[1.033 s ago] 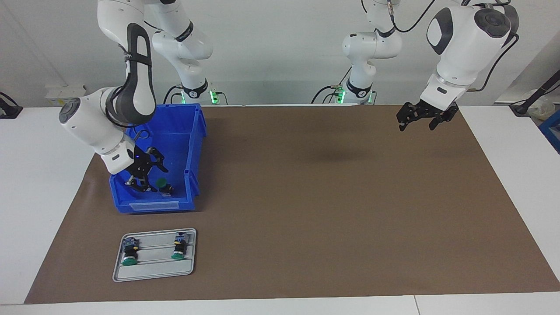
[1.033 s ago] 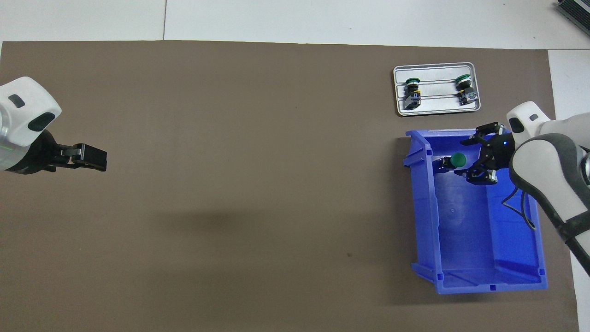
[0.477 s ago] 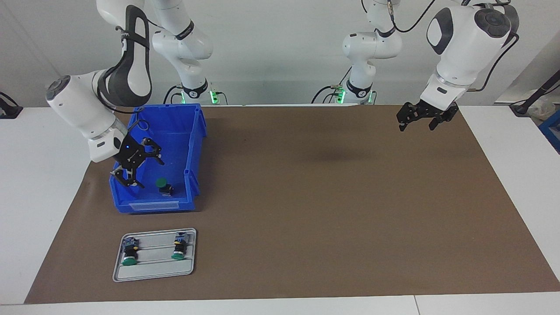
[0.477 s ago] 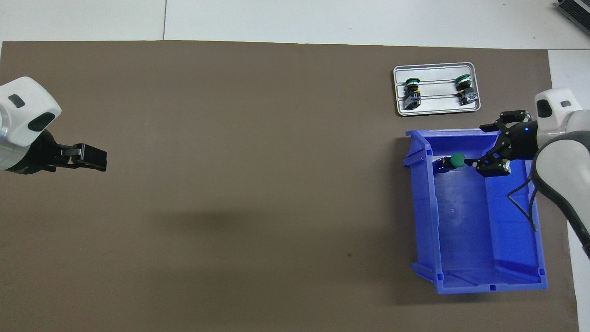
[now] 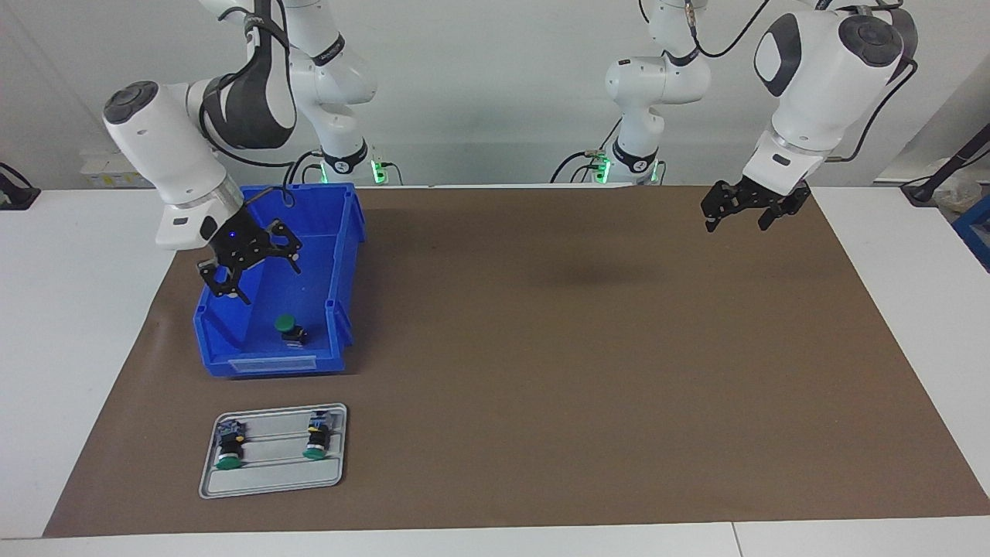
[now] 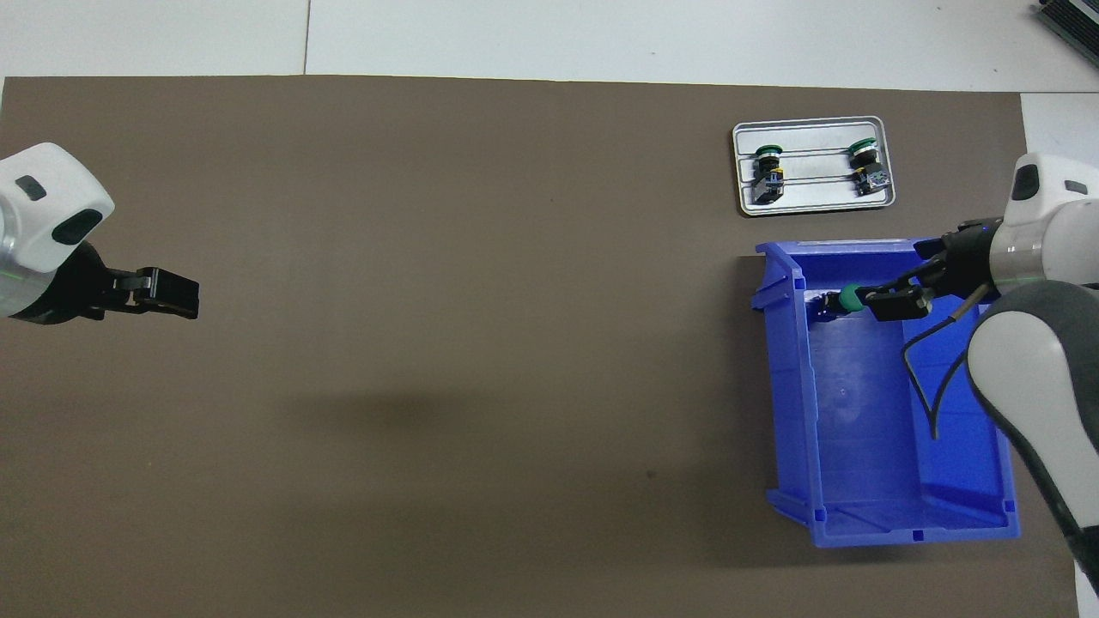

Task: Place and press button with both arms

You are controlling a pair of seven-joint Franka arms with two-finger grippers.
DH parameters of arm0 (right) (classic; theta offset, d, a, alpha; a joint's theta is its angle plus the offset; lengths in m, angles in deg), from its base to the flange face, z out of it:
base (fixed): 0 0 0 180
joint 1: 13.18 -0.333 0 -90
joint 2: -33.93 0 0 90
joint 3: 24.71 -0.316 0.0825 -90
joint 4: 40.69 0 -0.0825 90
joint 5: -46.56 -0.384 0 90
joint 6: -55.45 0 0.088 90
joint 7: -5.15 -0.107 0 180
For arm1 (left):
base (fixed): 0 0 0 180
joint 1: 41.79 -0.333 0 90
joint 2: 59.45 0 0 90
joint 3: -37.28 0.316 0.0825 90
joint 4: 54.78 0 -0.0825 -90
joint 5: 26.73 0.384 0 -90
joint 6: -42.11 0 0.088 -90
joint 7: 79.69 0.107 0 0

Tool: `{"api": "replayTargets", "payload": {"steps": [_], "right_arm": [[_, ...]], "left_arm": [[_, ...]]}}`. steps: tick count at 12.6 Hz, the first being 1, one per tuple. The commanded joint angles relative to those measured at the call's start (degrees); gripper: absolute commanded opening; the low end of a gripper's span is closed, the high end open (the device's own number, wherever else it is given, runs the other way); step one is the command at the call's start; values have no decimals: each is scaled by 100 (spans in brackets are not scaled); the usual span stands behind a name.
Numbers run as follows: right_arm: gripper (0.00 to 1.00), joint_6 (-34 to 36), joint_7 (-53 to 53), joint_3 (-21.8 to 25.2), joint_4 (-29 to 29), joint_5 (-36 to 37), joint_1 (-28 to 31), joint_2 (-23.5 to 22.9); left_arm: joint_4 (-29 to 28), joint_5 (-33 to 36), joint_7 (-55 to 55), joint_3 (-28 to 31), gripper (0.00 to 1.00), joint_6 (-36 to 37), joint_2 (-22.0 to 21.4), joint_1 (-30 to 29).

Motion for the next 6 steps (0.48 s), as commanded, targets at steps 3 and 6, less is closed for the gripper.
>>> {"api": "replayTargets", "payload": {"steps": [3, 6], "right_arm": [[100, 388, -2766, -39, 553, 862, -392, 0], [100, 836, -3867, -47, 1229, 925, -463, -176]], "left_arm": [[-129, 93, -41, -52, 100, -37, -139, -61], [-129, 93, -50, -52, 100, -37, -139, -61]]}}
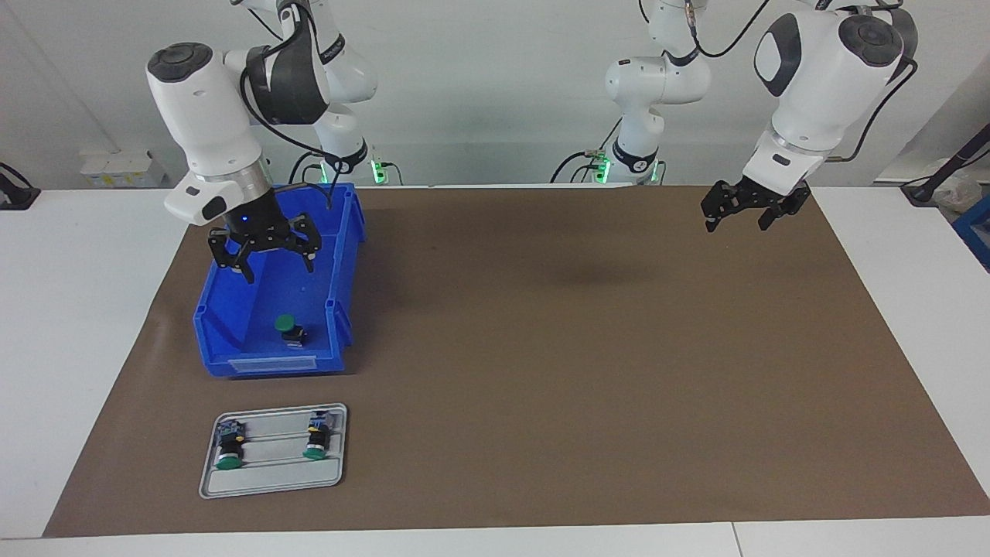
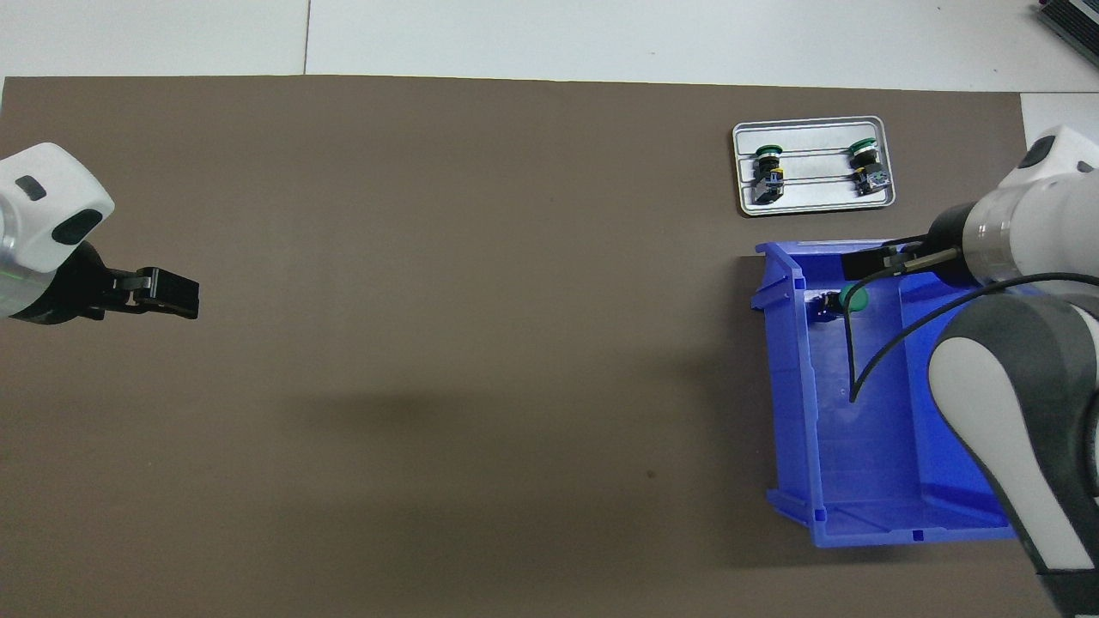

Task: Place and press button with both arms

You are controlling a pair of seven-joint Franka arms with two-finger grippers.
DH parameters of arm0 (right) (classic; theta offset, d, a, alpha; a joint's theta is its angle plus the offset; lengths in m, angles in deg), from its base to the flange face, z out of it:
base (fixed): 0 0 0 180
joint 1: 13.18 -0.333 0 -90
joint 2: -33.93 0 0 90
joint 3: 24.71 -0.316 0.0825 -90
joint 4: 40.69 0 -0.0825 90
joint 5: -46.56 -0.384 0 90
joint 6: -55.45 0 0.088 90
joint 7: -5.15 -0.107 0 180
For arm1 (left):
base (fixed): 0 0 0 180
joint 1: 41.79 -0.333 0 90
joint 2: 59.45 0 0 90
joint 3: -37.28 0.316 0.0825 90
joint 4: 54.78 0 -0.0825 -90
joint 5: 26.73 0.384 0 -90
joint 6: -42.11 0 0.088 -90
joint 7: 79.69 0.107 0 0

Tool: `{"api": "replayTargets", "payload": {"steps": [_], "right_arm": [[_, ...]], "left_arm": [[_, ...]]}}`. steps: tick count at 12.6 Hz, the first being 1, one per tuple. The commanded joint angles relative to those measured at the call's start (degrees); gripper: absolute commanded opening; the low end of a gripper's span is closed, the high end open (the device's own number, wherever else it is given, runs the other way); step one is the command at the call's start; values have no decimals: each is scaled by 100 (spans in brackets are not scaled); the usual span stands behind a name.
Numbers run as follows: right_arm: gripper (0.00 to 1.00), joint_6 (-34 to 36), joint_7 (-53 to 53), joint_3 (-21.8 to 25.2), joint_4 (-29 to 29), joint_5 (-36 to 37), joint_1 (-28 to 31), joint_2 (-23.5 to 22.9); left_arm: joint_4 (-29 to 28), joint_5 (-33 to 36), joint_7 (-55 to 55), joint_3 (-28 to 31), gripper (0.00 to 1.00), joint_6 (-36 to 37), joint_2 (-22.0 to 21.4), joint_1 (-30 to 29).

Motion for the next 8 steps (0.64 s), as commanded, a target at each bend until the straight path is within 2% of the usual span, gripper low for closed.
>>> {"api": "replayTargets", "payload": {"steps": [1, 5, 8], "right_arm": [[100, 491, -818, -19, 818, 222, 32, -271], [99, 1246, -1645, -19, 1724, 451, 50, -404], [99, 1704, -1848, -10, 1893, 434, 50, -290]], "left_arm": [[-129, 93, -41, -53, 100, -37, -139, -61], [-129, 93, -50, -53, 100, -37, -139, -61], [-129, 93, -50, -53, 100, -37, -139, -70]]}}
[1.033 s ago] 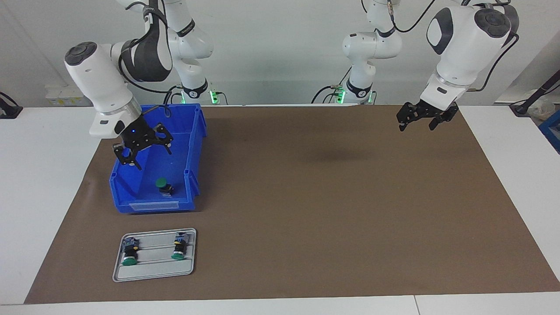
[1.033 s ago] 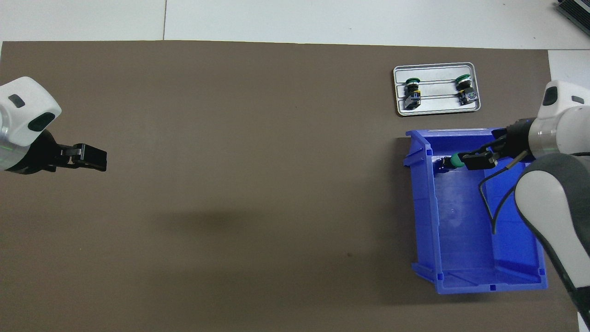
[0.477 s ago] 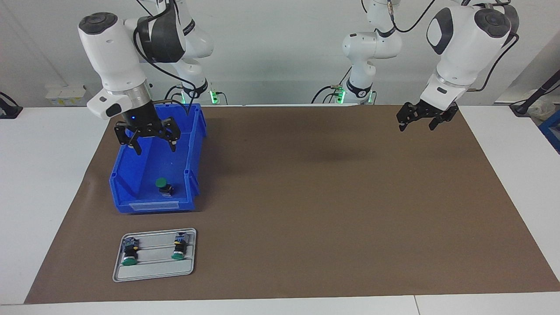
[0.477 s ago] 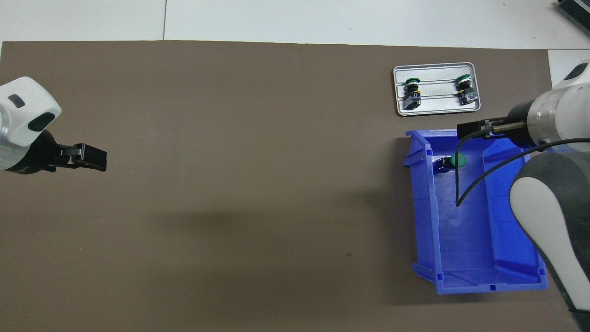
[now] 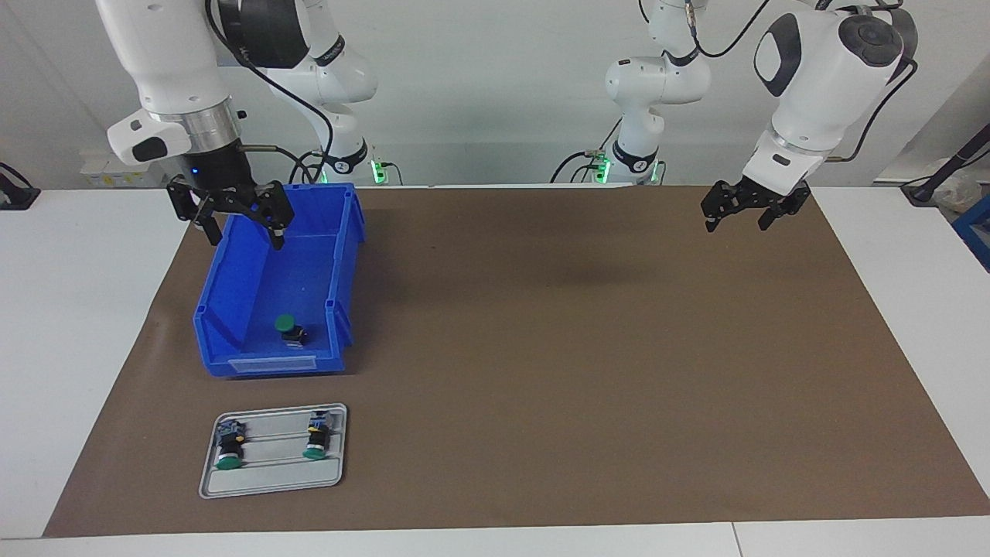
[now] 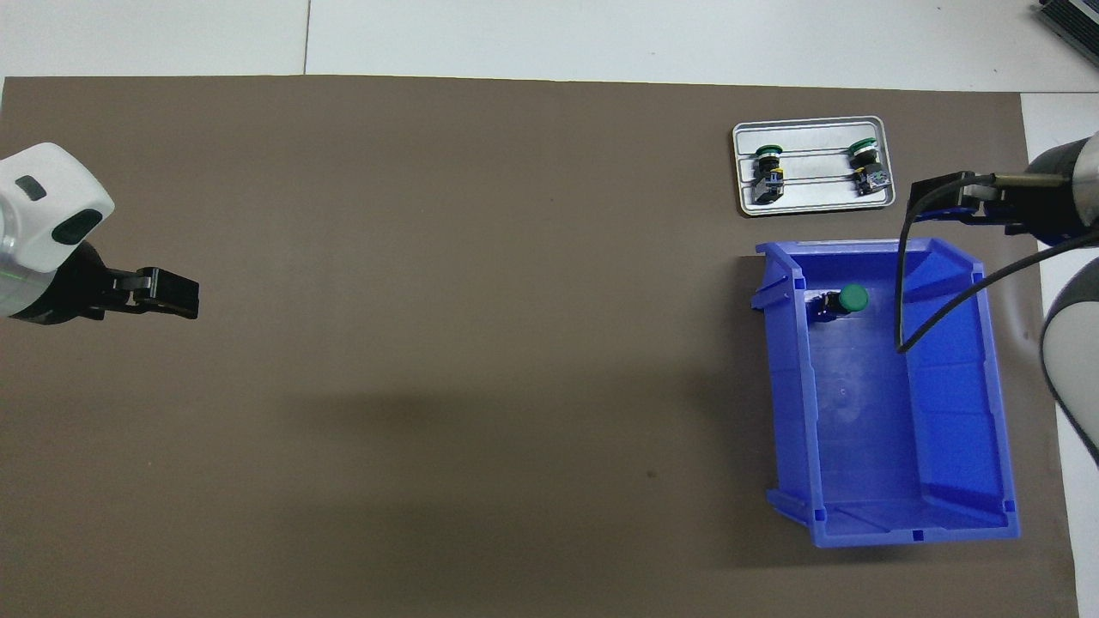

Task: Place and press button with both arms

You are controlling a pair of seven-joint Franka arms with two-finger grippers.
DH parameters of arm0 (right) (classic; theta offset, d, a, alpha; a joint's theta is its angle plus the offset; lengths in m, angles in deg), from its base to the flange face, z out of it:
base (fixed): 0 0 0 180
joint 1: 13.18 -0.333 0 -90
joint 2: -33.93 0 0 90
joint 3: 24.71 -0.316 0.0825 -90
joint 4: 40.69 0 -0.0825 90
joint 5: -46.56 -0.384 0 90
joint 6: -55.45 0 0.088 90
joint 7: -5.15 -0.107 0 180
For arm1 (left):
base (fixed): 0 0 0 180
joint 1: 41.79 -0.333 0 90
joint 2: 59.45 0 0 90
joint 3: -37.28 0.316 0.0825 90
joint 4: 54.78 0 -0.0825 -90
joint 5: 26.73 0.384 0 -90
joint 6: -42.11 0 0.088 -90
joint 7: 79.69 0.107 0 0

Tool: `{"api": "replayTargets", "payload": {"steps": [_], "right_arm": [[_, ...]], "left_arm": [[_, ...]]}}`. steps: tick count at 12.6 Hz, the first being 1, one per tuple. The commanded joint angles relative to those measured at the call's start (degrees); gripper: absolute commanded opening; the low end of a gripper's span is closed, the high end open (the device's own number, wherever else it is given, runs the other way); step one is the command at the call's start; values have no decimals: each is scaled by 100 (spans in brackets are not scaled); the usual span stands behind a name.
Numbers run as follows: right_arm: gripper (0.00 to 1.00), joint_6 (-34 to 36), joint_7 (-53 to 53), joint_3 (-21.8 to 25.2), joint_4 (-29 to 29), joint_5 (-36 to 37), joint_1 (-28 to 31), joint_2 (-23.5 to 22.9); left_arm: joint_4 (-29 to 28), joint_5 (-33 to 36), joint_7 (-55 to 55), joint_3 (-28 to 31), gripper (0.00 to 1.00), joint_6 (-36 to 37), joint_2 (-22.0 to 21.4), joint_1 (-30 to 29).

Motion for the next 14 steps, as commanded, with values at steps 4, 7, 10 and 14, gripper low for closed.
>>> {"api": "replayTargets", "payload": {"steps": [4, 7, 10, 14], "right_arm": [[100, 964, -291, 6, 6, 53, 122, 398], [100, 1185, -204, 33, -126, 1, 131, 585], [99, 1098, 17, 42, -223, -8, 166, 480], [99, 1001, 26, 33, -144, -17, 219, 347]], "left_arm": [[-129, 93, -41, -53, 100, -37, -139, -61], [-129, 93, -41, -53, 100, -37, -139, -70], [-129, 93, -50, -53, 100, -37, -139, -61], [-129, 93, -41, -53, 100, -37, -139, -61]]}}
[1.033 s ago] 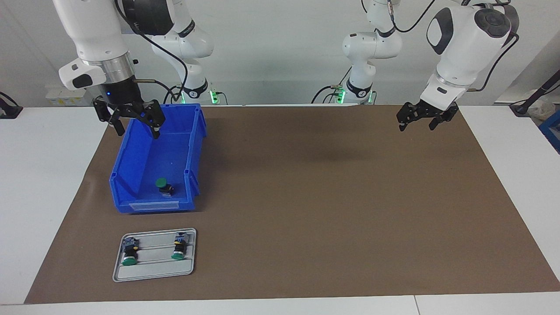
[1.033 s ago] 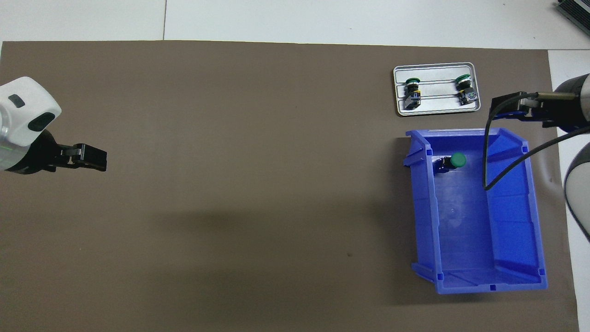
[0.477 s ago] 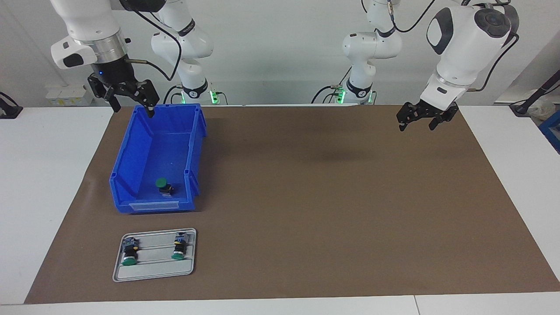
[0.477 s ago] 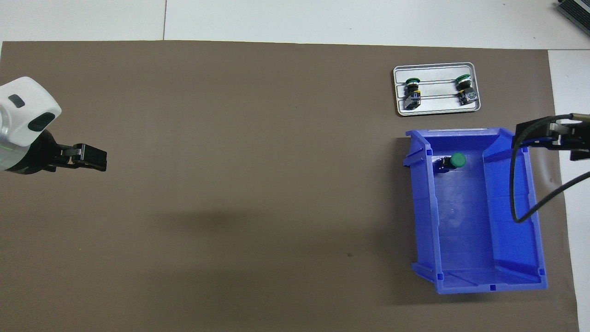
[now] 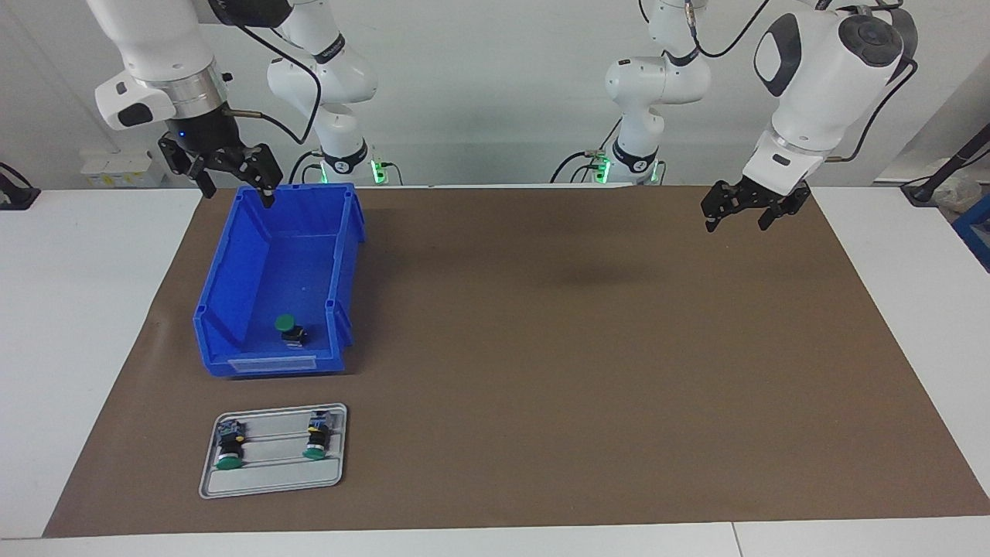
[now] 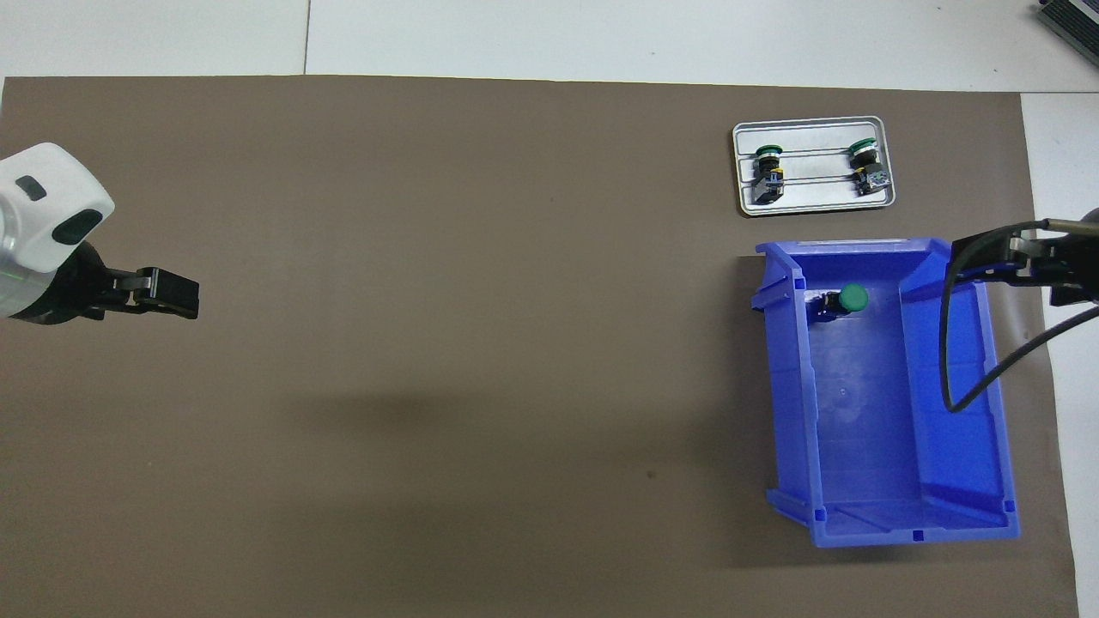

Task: Place and press button with both arms

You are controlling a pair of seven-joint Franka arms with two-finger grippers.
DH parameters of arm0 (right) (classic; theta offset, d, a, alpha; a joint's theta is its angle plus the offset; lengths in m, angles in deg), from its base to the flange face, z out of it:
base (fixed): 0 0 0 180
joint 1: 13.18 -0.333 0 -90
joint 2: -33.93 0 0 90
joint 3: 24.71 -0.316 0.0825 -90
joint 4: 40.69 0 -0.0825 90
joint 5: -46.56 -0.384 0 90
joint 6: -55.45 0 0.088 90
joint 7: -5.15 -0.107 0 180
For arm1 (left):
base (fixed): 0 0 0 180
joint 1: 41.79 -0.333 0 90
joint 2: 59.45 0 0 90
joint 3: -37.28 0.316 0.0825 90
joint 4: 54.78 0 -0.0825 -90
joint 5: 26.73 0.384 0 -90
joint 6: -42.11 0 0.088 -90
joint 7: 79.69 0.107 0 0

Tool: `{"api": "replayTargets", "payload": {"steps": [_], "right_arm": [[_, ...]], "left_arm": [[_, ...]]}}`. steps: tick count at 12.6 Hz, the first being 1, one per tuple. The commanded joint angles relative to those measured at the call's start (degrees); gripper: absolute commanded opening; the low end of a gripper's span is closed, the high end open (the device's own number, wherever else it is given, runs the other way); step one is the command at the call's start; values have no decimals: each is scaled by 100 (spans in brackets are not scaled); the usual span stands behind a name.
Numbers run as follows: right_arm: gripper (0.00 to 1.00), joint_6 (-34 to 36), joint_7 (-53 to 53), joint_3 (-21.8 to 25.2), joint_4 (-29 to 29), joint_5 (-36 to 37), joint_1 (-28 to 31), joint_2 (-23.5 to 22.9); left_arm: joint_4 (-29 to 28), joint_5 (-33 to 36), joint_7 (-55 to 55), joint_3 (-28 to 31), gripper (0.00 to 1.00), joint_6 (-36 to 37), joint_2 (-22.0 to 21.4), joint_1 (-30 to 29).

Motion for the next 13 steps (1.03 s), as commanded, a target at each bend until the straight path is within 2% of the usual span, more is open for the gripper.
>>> {"api": "replayTargets", "payload": {"steps": [1, 3, 13], "right_arm": [[99, -90, 161, -26, -50, -26, 85, 16], [99, -63, 161, -8, -59, -254, 164, 16], [99, -37, 285, -8, -164, -263, 156, 77]], "left_arm": [[-129, 93, -41, -52, 100, -37, -139, -61], [-129, 93, -41, -52, 100, -37, -139, -61], [-129, 93, -50, -52, 100, -37, -139, -61]]}}
